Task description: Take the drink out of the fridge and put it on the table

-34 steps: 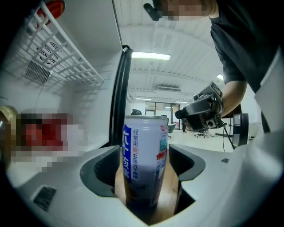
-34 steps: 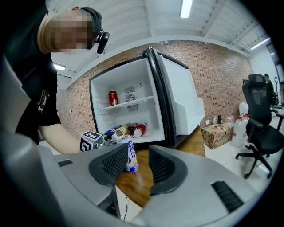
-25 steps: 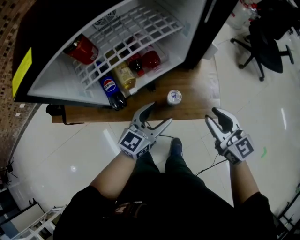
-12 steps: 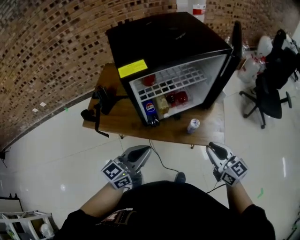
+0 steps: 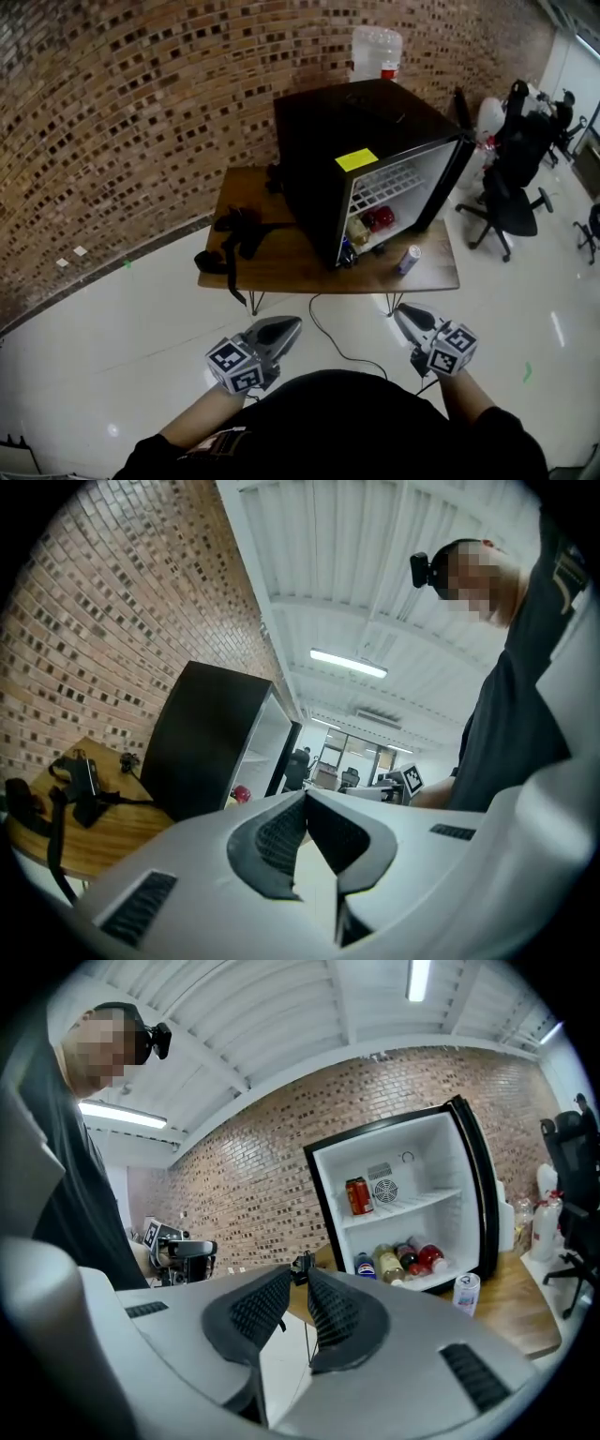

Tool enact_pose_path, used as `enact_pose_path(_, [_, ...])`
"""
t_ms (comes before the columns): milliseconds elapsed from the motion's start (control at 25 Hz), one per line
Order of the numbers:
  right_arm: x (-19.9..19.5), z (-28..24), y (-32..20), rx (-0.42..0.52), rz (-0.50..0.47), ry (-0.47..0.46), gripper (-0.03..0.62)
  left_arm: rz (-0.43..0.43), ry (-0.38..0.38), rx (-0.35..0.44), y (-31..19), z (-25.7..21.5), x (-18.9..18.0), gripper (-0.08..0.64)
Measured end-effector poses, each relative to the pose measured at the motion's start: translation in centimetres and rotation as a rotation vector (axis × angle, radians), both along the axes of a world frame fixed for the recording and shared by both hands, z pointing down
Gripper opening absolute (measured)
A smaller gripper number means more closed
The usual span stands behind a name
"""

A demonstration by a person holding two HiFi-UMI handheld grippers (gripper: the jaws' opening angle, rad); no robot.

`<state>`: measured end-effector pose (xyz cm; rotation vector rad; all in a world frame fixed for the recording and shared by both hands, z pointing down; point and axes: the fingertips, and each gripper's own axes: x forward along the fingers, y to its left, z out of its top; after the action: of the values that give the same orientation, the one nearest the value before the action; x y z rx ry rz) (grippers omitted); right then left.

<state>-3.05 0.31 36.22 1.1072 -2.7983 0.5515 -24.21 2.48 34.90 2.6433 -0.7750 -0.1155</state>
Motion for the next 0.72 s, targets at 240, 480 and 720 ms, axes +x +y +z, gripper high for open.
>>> enact_pose_path(240, [-2.0, -0.1, 4.4, 0.004, -0.064, 0.003, 0.043, -0.034, -0.007, -0.02, 3.7, -0.3, -0.9, 0.0])
enact_pose_path(480, [1.9, -0.4, 7.0, 0.003, -0.118, -0.031, 0.002, -0.114, -0.009, 0.005, 5.6, -1.5, 3.3, 0.0])
enact_pose_path(720, [5.5, -0.5, 8.3, 0.001, -0.213, -0.055, 0.002, -0.158, -0.005, 0.031, 7.3, -3.0, 9.3, 0.0])
